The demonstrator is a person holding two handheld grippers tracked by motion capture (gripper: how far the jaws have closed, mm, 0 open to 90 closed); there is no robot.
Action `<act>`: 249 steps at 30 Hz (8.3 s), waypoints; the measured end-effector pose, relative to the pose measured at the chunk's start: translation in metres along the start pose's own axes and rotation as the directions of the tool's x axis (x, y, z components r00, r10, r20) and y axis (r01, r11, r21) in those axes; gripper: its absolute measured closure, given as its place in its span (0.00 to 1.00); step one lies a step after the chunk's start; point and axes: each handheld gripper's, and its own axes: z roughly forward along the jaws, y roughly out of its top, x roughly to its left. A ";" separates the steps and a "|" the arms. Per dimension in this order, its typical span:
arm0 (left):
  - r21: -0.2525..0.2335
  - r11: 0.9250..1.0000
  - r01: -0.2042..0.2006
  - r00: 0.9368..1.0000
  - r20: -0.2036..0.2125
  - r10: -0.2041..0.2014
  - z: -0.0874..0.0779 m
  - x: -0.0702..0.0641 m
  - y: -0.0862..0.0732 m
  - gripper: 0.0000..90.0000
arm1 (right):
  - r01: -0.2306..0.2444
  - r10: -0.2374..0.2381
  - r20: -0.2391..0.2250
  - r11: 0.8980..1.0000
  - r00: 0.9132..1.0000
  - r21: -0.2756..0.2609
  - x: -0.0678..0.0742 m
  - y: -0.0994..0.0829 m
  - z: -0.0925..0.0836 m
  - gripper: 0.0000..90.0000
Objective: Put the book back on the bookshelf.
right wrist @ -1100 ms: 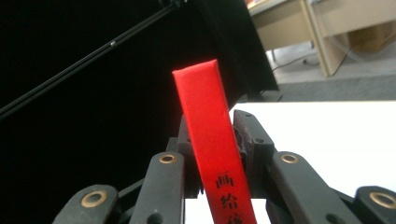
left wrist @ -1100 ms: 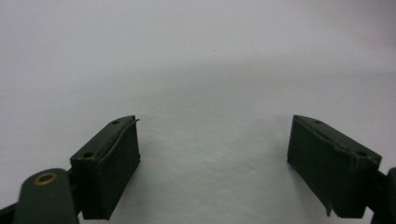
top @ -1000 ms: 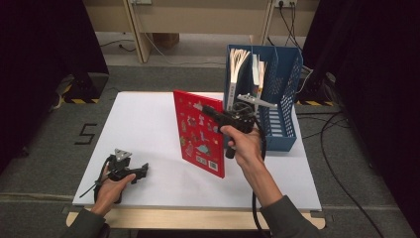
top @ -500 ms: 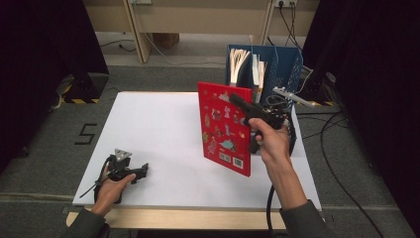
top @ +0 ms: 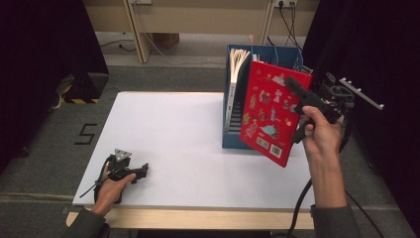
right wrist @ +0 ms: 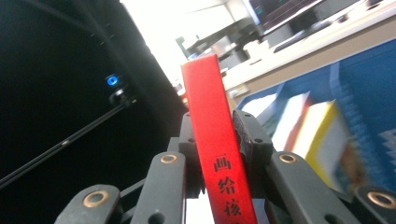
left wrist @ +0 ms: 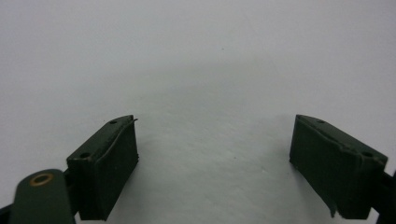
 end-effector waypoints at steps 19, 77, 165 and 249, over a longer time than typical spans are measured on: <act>-0.003 1.000 0.005 1.000 0.003 -0.005 0.000 0.000 0.000 0.16 | -0.045 0.075 0.201 0.988 0.977 -0.147 -0.060 0.055 0.003 0.83; 0.000 1.000 0.001 1.000 0.014 -0.001 0.000 0.001 0.000 0.14 | 0.009 0.018 0.335 0.997 0.942 -0.080 -0.122 0.019 0.102 0.79; 0.007 1.000 -0.007 1.000 0.021 0.007 0.000 0.000 0.000 0.13 | 0.039 -0.054 0.221 0.997 0.974 0.069 -0.126 -0.082 0.041 0.66; 0.018 0.999 -0.037 0.998 0.048 0.036 0.002 0.001 0.001 0.09 | 0.099 -0.146 0.103 0.925 0.984 0.367 -0.078 -0.145 0.021 0.17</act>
